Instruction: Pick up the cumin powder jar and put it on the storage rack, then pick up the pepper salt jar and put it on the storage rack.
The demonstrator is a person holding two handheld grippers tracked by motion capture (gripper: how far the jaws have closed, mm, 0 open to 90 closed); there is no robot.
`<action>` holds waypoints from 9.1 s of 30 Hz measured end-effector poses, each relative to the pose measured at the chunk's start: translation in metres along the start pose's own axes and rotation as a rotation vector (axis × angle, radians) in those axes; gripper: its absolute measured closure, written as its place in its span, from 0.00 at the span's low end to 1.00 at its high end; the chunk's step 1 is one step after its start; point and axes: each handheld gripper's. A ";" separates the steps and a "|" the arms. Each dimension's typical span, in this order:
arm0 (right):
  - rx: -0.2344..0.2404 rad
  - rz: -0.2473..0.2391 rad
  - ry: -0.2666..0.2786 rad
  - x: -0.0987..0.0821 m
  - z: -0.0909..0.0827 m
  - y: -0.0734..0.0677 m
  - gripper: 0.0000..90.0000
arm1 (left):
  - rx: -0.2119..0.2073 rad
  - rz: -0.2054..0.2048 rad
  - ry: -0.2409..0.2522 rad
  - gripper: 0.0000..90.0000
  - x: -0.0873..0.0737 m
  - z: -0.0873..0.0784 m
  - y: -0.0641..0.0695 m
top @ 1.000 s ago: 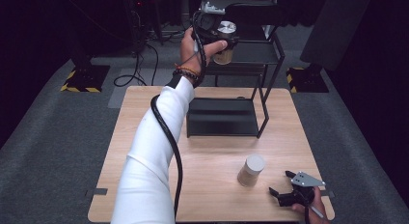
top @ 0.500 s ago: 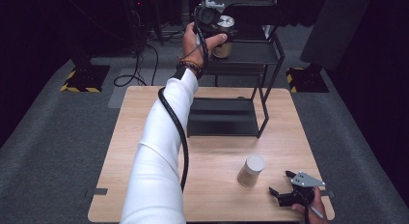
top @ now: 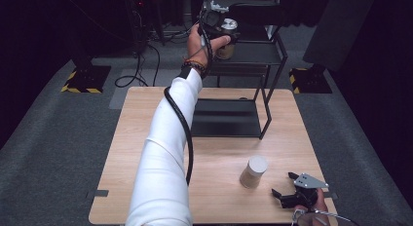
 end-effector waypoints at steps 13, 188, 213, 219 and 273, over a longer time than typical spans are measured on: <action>-0.004 -0.005 0.003 -0.001 0.000 -0.001 0.00 | 0.062 0.013 0.021 0.06 -0.005 -0.003 0.017; -0.023 -0.040 0.020 -0.004 -0.001 -0.007 0.00 | -0.054 0.047 -0.202 0.02 -0.404 -0.076 0.101; -0.016 -0.043 0.021 -0.004 -0.001 -0.006 0.00 | -0.071 0.034 -0.216 0.02 -0.404 -0.075 0.098; -0.016 -0.039 0.019 -0.004 -0.001 -0.006 0.00 | -0.071 0.034 -0.216 0.02 -0.404 -0.075 0.098; 0.181 -0.086 0.120 0.050 -0.004 -0.004 0.04 | -0.056 0.027 -0.217 0.02 -0.403 -0.074 0.100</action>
Point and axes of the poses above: each handheld gripper's, and its own axes: z roughly forward along the jaws, x roughly out of its top, y roughly to its right, and after that the axes turned 5 degrees about -y, right-handed
